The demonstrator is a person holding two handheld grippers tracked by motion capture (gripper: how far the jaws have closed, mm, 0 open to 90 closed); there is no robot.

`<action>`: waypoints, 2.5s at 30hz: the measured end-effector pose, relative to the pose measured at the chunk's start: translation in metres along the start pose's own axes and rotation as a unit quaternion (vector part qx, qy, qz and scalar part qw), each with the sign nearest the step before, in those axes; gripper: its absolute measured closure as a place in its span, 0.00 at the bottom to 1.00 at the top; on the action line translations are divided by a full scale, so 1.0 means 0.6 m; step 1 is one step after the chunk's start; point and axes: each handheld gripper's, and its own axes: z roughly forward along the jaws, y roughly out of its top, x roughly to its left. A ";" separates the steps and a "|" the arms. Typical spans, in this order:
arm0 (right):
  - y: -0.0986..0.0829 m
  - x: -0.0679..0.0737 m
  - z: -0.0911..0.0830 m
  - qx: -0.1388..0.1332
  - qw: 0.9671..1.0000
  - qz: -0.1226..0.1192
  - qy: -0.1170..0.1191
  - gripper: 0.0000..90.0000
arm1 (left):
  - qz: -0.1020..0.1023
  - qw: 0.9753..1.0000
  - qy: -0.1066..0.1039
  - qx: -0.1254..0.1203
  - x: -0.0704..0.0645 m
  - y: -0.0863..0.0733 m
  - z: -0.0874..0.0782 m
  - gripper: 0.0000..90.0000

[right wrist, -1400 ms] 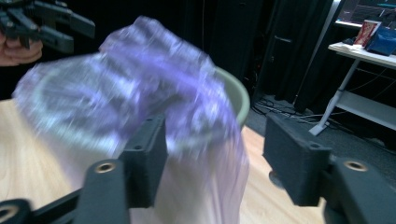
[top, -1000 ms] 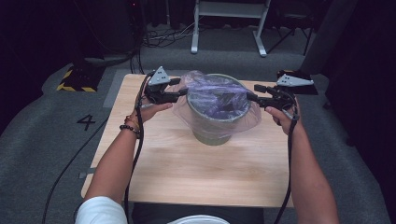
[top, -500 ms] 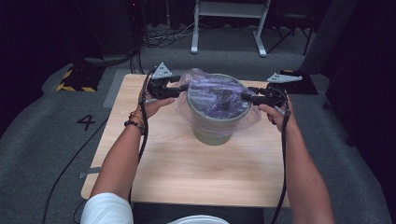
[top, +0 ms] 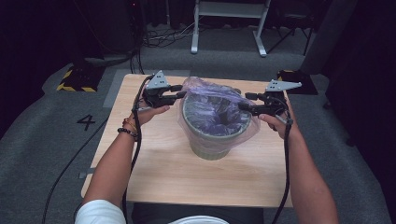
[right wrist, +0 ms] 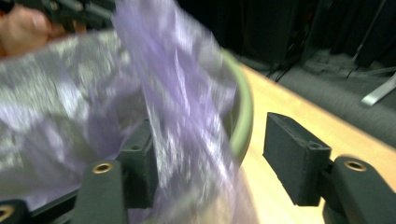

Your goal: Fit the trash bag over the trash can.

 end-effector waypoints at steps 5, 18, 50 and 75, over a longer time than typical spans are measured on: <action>0.015 -0.002 -0.019 -0.041 0.998 -0.013 -0.035 0.70 | 0.010 1.000 -0.008 0.001 0.003 0.008 0.000 0.90; 0.004 -0.027 -0.003 -0.021 0.998 0.050 -0.018 1.00 | 0.010 0.998 -0.004 0.067 0.000 0.000 0.059 1.00; -0.098 -0.043 0.047 0.021 0.995 0.089 -0.038 1.00 | -0.054 0.996 -0.004 0.067 -0.015 -0.051 0.107 0.98; -0.149 -0.027 0.020 0.059 0.995 0.059 -0.046 0.86 | -0.032 0.997 -0.005 0.067 -0.074 -0.124 0.028 0.68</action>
